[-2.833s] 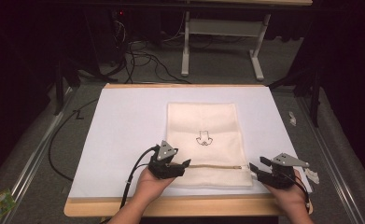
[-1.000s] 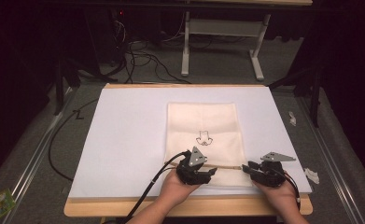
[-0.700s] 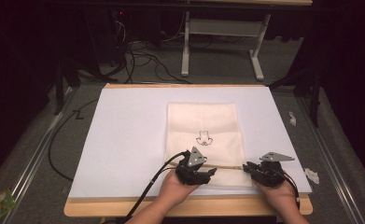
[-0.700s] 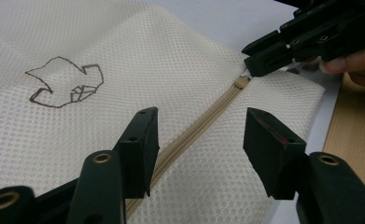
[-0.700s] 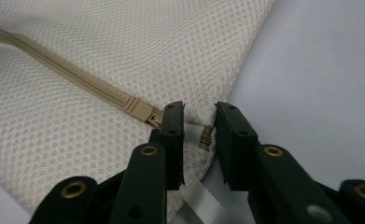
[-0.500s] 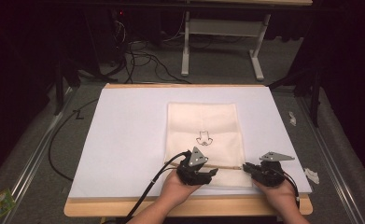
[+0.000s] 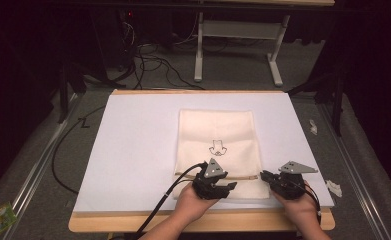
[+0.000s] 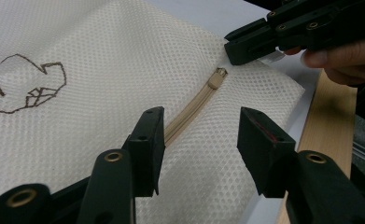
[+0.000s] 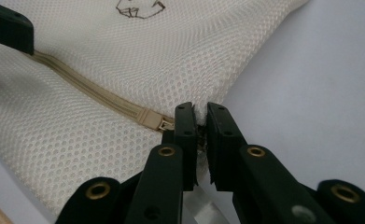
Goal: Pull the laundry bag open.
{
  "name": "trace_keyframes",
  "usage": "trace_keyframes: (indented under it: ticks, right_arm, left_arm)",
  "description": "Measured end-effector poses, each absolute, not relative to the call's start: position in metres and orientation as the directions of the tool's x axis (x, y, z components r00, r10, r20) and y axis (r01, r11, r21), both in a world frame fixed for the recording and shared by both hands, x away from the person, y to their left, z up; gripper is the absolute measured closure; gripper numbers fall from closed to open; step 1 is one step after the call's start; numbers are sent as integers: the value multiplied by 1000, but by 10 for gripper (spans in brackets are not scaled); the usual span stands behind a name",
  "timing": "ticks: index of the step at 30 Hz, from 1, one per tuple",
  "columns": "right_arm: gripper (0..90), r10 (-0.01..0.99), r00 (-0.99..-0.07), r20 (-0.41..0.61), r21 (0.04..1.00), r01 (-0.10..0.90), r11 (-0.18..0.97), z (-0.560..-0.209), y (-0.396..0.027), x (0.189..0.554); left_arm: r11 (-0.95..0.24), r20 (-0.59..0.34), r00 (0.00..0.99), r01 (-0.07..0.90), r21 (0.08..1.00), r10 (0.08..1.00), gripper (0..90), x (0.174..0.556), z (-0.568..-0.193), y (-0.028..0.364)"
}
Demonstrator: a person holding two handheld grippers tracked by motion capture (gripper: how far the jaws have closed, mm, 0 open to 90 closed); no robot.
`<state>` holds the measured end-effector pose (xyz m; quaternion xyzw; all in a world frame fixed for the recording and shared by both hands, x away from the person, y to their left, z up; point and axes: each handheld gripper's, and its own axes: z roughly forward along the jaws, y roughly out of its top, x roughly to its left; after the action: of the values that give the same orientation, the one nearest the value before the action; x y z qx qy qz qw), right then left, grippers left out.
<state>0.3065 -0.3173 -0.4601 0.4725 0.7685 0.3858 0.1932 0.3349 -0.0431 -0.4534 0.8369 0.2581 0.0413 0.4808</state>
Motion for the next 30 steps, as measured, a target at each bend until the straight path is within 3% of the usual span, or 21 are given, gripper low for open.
trace_keyframes:
  ticks: [9, 20, 23, 30]
  right_arm:
    - [845, 861, -507, 41, 804, 529, 273, -454, -317, 304]
    - [845, 862, -505, 46, 814, 519, 261, -451, -317, 304]
    - [845, 862, -506, 45, 815, 517, 261, -451, -317, 304]
    - [844, 858, -512, 40, 821, 506, 264, -449, -316, 303]
  left_arm:
    - [-387, -223, 865, 414, 824, 450, 619, 338, -452, -63]
    - [-382, -257, 838, 464, 799, 481, 834, 351, -465, -90]
    - [-382, -250, 836, 463, 800, 488, 839, 351, -465, -94]
    - [-367, -280, 830, 481, 796, 482, 744, 356, -468, -102]
